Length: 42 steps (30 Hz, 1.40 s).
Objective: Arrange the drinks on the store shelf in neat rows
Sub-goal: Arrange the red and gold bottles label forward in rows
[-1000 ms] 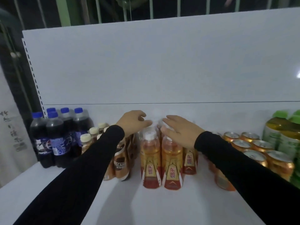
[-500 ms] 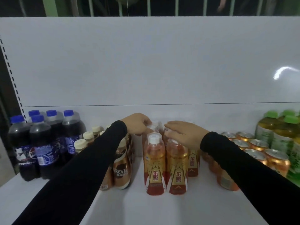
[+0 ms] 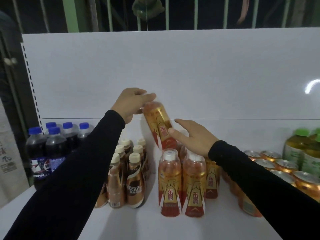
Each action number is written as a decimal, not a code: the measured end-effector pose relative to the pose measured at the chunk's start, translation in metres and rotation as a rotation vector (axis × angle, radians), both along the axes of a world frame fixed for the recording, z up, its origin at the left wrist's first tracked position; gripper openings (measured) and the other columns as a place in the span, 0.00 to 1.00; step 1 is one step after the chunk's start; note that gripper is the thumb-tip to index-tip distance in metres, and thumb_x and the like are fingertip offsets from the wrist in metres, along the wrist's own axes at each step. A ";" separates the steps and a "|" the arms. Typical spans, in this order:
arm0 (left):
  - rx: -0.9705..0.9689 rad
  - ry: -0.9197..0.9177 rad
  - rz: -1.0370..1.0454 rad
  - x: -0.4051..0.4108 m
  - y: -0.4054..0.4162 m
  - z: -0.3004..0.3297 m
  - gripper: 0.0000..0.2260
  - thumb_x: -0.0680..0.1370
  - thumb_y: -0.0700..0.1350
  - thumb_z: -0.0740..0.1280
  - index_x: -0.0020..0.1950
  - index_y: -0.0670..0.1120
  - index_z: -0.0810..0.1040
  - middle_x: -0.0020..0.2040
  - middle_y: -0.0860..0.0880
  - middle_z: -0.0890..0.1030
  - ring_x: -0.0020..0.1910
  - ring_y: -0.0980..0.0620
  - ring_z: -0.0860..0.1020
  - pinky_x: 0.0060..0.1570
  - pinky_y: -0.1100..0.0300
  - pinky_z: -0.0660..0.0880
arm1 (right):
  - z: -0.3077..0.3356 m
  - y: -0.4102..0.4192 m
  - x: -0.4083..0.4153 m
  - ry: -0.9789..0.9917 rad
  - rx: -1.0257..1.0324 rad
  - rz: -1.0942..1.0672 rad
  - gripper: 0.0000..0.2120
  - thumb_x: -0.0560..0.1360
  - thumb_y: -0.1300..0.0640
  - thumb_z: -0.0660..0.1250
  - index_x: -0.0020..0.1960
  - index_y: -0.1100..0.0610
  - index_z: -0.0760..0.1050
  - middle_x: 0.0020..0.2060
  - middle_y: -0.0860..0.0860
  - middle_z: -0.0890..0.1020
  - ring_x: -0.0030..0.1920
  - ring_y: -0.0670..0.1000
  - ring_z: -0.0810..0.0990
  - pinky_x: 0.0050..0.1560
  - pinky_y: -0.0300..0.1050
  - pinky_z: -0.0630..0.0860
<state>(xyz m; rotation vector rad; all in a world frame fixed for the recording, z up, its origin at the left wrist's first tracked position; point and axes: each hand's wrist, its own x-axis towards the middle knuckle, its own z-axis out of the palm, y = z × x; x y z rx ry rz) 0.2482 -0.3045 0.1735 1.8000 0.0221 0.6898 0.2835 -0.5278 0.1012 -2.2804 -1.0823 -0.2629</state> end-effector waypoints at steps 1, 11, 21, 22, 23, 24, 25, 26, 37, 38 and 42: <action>-0.036 -0.045 0.000 -0.004 0.000 0.005 0.20 0.76 0.46 0.75 0.63 0.38 0.77 0.52 0.45 0.80 0.48 0.49 0.80 0.47 0.53 0.80 | 0.003 0.004 -0.003 0.005 0.050 0.024 0.27 0.80 0.40 0.58 0.74 0.53 0.65 0.64 0.45 0.74 0.62 0.45 0.73 0.51 0.23 0.61; -0.208 -0.159 -0.185 -0.028 -0.014 0.021 0.09 0.78 0.48 0.72 0.50 0.43 0.81 0.38 0.52 0.82 0.34 0.54 0.81 0.40 0.57 0.78 | 0.010 0.011 -0.004 0.191 0.384 0.109 0.30 0.65 0.37 0.75 0.62 0.39 0.67 0.52 0.36 0.79 0.49 0.39 0.81 0.50 0.35 0.78; -0.359 -0.082 -0.407 -0.020 -0.044 -0.023 0.14 0.78 0.51 0.69 0.59 0.44 0.79 0.45 0.48 0.83 0.47 0.49 0.82 0.52 0.50 0.81 | 0.003 -0.008 -0.015 0.646 0.624 0.331 0.21 0.70 0.42 0.70 0.58 0.52 0.77 0.51 0.54 0.86 0.53 0.57 0.84 0.56 0.51 0.81; -0.411 -0.082 -0.469 -0.021 -0.048 -0.028 0.14 0.77 0.48 0.70 0.60 0.44 0.78 0.46 0.47 0.83 0.48 0.47 0.82 0.54 0.47 0.80 | 0.002 -0.008 -0.014 0.674 0.629 0.335 0.22 0.71 0.41 0.70 0.60 0.53 0.77 0.52 0.57 0.85 0.56 0.60 0.83 0.59 0.55 0.79; -0.457 -0.082 -0.527 -0.022 -0.051 -0.032 0.14 0.76 0.46 0.71 0.60 0.44 0.77 0.46 0.47 0.83 0.48 0.47 0.83 0.55 0.45 0.80 | 0.000 -0.008 -0.013 0.698 0.631 0.337 0.24 0.72 0.40 0.70 0.61 0.54 0.76 0.54 0.58 0.84 0.58 0.62 0.82 0.61 0.57 0.78; -0.478 -0.083 -0.564 -0.023 -0.054 -0.034 0.14 0.75 0.45 0.71 0.59 0.44 0.77 0.46 0.46 0.83 0.47 0.47 0.83 0.54 0.45 0.80 | -0.001 -0.009 -0.013 0.720 0.631 0.344 0.25 0.72 0.40 0.68 0.62 0.55 0.76 0.55 0.59 0.84 0.58 0.62 0.81 0.61 0.59 0.77; -0.478 -0.086 -0.576 -0.024 -0.056 -0.034 0.13 0.74 0.44 0.71 0.58 0.44 0.77 0.45 0.46 0.83 0.47 0.47 0.83 0.54 0.46 0.80 | -0.002 -0.009 -0.013 0.745 0.631 0.360 0.26 0.71 0.41 0.67 0.63 0.56 0.76 0.55 0.59 0.83 0.58 0.62 0.81 0.61 0.59 0.77; -0.469 -0.088 -0.558 -0.025 -0.057 -0.034 0.13 0.73 0.44 0.71 0.56 0.45 0.78 0.44 0.46 0.83 0.46 0.47 0.83 0.54 0.46 0.80 | -0.004 -0.010 -0.012 0.763 0.633 0.372 0.27 0.71 0.41 0.67 0.64 0.56 0.75 0.55 0.59 0.83 0.57 0.61 0.81 0.60 0.58 0.77; -0.458 -0.110 -0.179 -0.020 -0.068 -0.029 0.23 0.74 0.50 0.75 0.65 0.42 0.76 0.51 0.44 0.85 0.48 0.47 0.85 0.45 0.53 0.83 | -0.007 -0.007 -0.028 0.134 0.475 0.014 0.26 0.69 0.38 0.73 0.63 0.40 0.67 0.51 0.37 0.79 0.49 0.36 0.79 0.44 0.25 0.74; -0.435 -0.109 -0.196 -0.021 -0.067 -0.030 0.23 0.75 0.51 0.74 0.65 0.42 0.76 0.52 0.45 0.85 0.47 0.49 0.85 0.43 0.55 0.82 | -0.009 -0.007 -0.025 0.199 0.523 0.041 0.29 0.68 0.37 0.74 0.65 0.43 0.69 0.54 0.40 0.81 0.52 0.40 0.81 0.49 0.31 0.77; -0.446 -0.076 -0.319 -0.027 -0.066 -0.037 0.27 0.75 0.52 0.72 0.71 0.44 0.71 0.51 0.45 0.83 0.45 0.50 0.84 0.44 0.54 0.81 | -0.008 -0.008 -0.020 0.674 0.729 0.318 0.31 0.70 0.42 0.70 0.67 0.57 0.74 0.55 0.56 0.84 0.55 0.57 0.84 0.57 0.54 0.80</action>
